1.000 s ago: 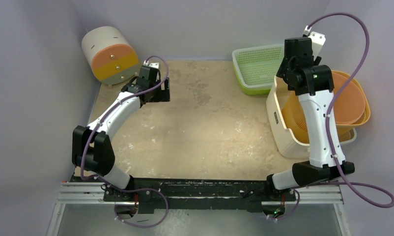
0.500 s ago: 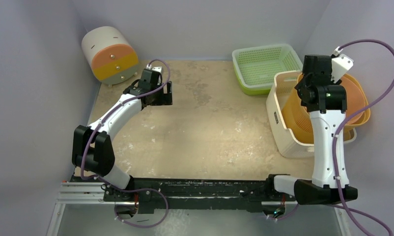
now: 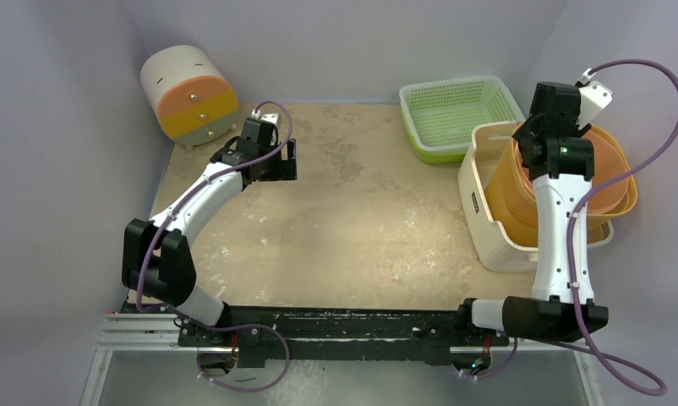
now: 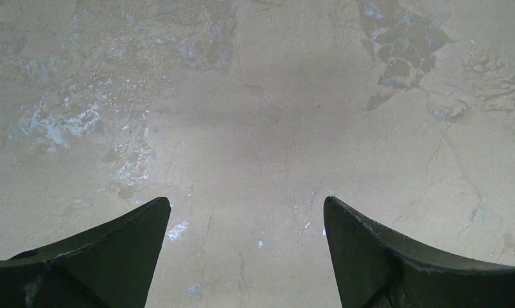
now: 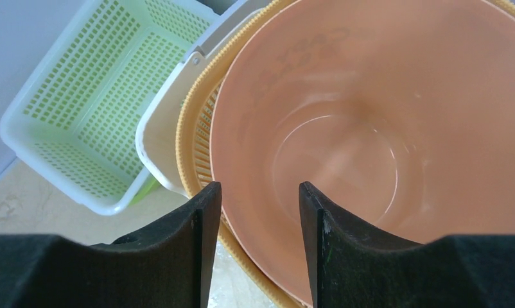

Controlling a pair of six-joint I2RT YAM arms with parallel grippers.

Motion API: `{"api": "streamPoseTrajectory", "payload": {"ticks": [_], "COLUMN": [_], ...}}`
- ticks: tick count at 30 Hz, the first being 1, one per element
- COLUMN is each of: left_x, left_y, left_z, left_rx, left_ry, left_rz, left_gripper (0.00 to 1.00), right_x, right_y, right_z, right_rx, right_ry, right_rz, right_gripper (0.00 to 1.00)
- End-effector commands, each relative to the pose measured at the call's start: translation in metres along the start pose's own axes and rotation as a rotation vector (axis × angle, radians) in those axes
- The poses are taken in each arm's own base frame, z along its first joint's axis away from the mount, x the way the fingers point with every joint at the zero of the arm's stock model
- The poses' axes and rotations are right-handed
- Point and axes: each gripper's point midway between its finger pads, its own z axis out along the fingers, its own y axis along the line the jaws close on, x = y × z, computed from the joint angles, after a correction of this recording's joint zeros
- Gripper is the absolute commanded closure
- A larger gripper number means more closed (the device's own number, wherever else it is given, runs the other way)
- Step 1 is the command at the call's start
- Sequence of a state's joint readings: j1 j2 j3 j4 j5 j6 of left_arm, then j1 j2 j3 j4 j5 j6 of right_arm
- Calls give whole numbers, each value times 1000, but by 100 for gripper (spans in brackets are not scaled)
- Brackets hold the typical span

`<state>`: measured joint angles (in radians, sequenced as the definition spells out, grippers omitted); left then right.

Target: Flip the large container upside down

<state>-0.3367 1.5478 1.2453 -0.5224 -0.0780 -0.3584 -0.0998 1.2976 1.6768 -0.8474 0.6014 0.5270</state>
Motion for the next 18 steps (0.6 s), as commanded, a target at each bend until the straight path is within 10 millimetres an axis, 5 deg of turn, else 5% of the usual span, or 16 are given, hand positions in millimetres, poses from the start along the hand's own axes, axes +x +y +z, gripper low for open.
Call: {"api": "streamPoseTrajectory", "payload": {"ticks": [1,11,18], "left_x": [-24,-21,-16], "left_y": [-9,-5,-2], "left_z": [-14,-10,-7], "left_rx": [30,10,-3], "left_ry": [-81,-72,-56], "left_rz": [-6,4,12], "left_gripper": [14,14,14], "right_x": [-1,16,19], "right_y": [12,18,22], "right_z": [17,43,44], "right_rx": [-36,-50,-71], "right_ry": [0,56,66], "right_rz": [6,-5,16], "right_gripper": [50,50,51]}}
